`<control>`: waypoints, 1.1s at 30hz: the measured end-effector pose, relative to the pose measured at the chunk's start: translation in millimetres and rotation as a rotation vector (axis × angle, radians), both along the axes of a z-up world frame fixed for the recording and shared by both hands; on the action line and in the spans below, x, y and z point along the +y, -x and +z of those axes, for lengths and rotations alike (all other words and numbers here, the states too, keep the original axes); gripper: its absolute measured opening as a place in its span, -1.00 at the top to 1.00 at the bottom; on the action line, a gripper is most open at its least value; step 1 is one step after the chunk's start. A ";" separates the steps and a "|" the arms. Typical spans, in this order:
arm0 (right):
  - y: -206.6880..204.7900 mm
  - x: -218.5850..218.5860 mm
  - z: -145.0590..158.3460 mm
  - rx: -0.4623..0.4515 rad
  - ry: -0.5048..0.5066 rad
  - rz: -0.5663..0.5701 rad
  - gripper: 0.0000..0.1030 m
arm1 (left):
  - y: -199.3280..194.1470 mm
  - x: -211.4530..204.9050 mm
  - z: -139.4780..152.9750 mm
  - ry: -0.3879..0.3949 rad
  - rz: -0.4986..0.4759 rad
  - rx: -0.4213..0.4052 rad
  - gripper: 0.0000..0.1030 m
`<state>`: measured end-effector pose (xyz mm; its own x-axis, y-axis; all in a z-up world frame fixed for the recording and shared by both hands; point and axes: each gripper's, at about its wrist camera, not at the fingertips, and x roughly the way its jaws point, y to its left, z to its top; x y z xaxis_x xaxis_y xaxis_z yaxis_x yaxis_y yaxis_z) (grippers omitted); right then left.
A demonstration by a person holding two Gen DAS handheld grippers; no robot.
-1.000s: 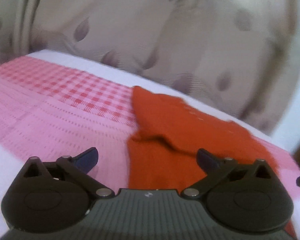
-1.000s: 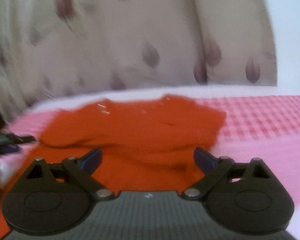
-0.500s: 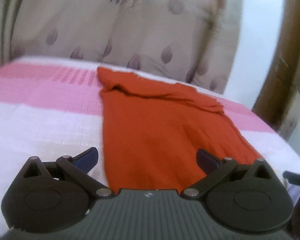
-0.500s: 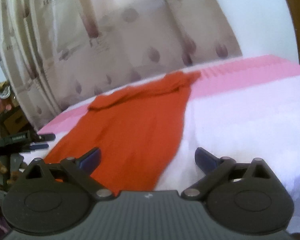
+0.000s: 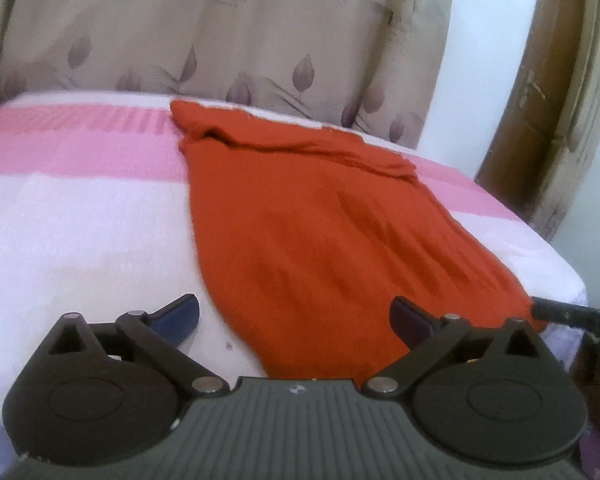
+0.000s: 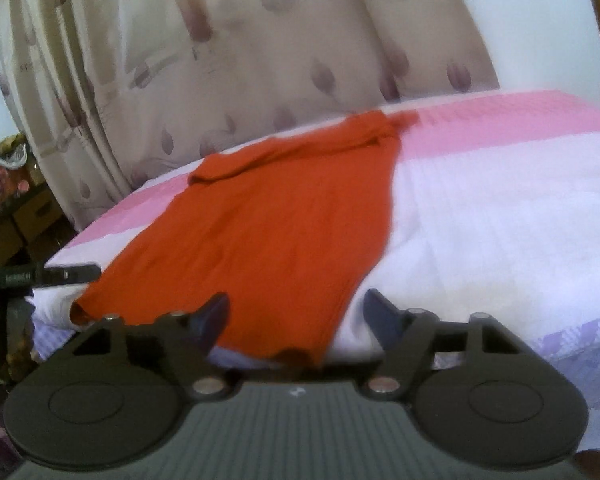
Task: Fold small clothes
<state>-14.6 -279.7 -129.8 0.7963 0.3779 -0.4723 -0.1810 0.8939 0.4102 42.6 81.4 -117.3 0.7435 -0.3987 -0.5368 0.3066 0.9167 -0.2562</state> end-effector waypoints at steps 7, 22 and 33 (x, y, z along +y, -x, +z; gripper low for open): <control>-4.2 1.3 1.0 0.026 -0.079 0.073 -0.43 | 1.0 -2.2 1.5 0.029 -0.082 0.041 -0.81; -25.3 -25.8 -13.5 0.110 -0.315 0.034 -0.06 | -2.4 17.7 1.7 0.198 -0.108 0.137 -0.75; -29.6 -32.1 -17.1 0.137 -0.392 0.037 -0.13 | -2.9 19.7 -7.4 0.210 -0.066 0.215 0.77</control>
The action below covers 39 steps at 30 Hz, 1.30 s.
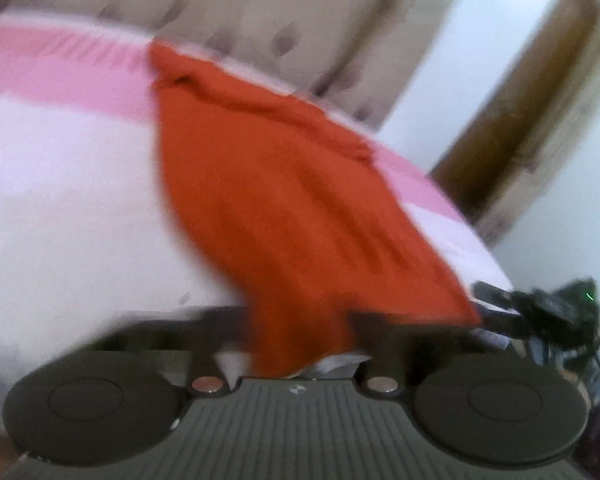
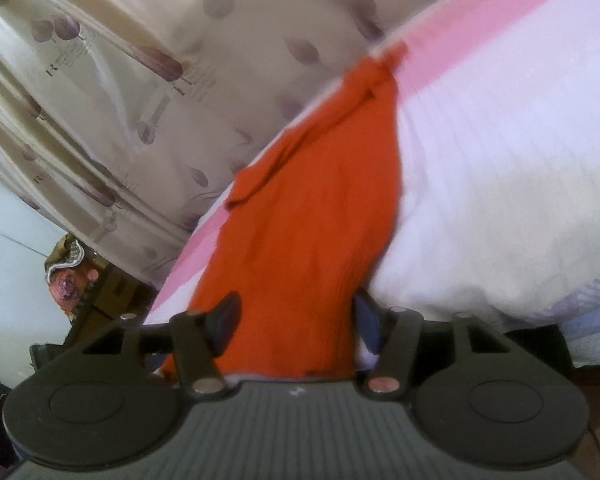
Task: Fold small clothes
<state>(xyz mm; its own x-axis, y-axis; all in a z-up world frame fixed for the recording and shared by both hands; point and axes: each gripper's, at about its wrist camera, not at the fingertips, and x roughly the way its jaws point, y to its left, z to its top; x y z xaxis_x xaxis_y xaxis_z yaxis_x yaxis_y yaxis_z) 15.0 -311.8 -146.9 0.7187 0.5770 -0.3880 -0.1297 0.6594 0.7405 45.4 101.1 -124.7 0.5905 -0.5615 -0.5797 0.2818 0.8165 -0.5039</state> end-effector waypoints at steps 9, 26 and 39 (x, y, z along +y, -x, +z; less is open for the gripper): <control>0.9 2.8 -3.3 0.006 -0.099 0.013 0.70 | -0.7 12.0 3.0 0.114 0.050 -0.011 0.78; -18.4 -0.7 33.5 -0.074 -0.237 -0.012 0.70 | 5.8 8.3 44.3 0.117 0.090 -0.176 0.79; 13.9 13.0 21.7 0.020 0.169 -0.034 -0.29 | 4.4 14.8 29.2 0.104 0.100 -0.130 0.78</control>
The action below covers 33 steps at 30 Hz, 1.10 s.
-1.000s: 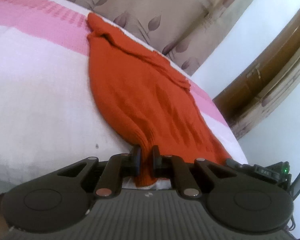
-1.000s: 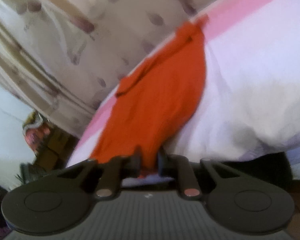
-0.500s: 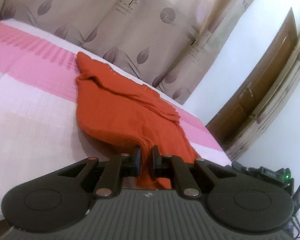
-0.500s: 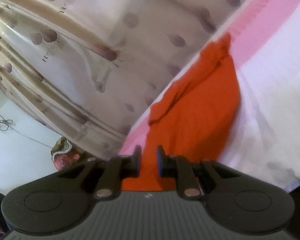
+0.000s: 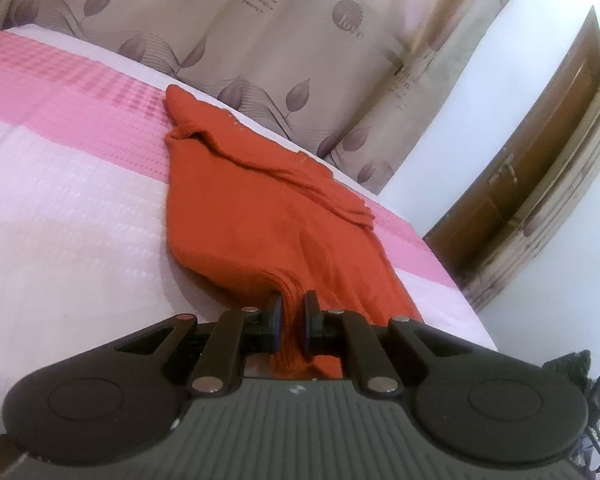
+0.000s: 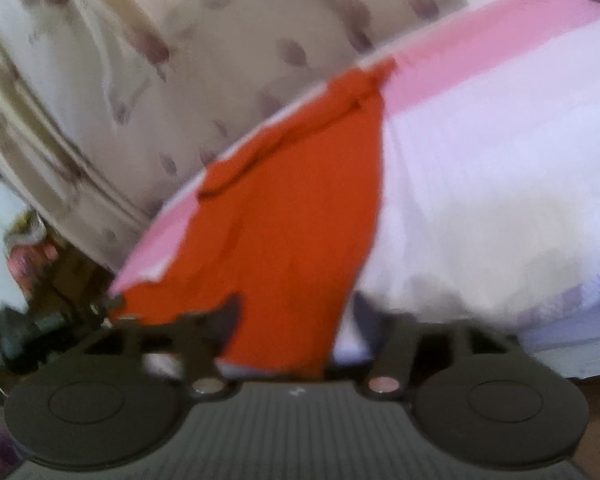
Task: Fold small clothes
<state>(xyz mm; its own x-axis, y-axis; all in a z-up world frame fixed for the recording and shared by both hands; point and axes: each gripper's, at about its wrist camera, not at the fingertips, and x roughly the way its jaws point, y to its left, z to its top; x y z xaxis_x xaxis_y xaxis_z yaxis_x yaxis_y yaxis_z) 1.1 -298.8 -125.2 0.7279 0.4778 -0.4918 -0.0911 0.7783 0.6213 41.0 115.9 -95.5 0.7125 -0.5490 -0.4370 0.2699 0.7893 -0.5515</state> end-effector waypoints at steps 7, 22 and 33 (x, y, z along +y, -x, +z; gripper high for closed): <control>4.7 3.2 -11.6 0.017 -0.094 -0.001 -0.31 | -3.3 6.6 -10.5 0.016 0.006 0.041 0.78; -15.8 -17.7 -23.7 0.002 -0.422 -0.006 0.79 | -6.4 8.0 -4.1 0.037 0.020 0.009 0.78; -58.9 -33.0 6.3 -0.087 -0.567 -0.021 0.79 | -27.3 -3.2 28.0 0.077 0.028 -0.061 0.78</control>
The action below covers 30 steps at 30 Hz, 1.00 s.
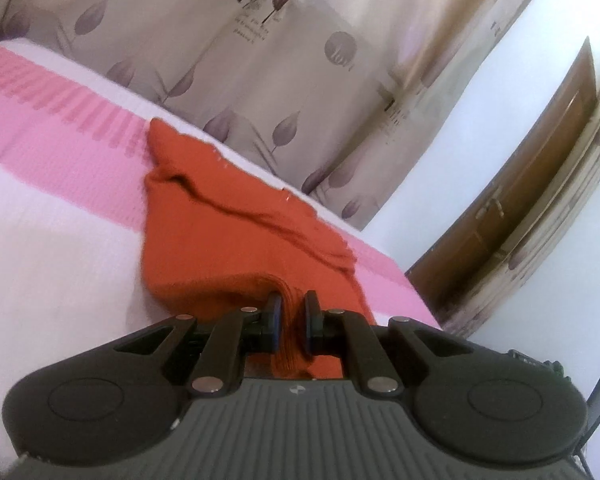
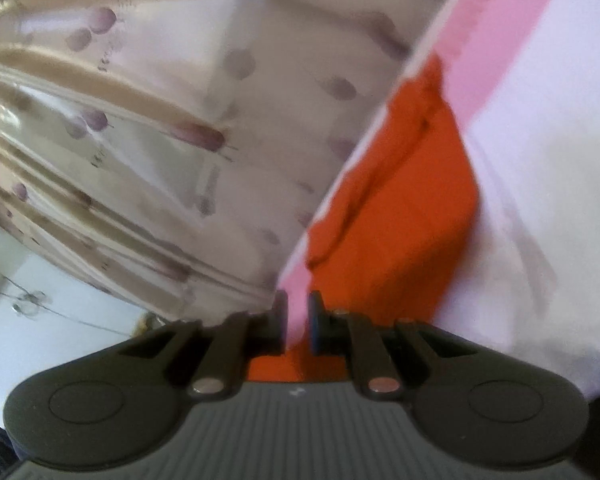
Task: Fold small clothes
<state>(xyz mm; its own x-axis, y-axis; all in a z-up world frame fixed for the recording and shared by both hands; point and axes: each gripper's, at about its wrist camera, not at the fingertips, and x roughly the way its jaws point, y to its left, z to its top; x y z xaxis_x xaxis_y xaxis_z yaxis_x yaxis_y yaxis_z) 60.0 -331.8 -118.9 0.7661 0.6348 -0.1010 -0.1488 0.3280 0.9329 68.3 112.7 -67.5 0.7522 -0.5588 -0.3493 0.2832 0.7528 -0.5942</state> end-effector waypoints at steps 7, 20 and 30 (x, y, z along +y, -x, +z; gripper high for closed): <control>-4.0 -1.1 6.8 0.066 0.204 -0.023 0.75 | -6.2 -1.4 -1.5 -0.002 -0.006 0.017 0.78; 49.3 30.6 -30.5 0.203 0.272 0.119 -0.67 | -6.9 14.2 -12.3 0.069 0.017 0.079 0.78; 52.3 18.1 -43.9 0.205 0.114 0.063 0.25 | -3.5 16.4 -15.1 0.076 0.020 0.092 0.78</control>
<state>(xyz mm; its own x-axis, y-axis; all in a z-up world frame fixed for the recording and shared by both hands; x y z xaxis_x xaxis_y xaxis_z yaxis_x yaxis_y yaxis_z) 7.7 -313.7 -162.7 0.6818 0.6559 -0.3241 0.0164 0.4292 0.9030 71.9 129.1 -82.7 0.7303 -0.5710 -0.3750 0.2097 0.7098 -0.6725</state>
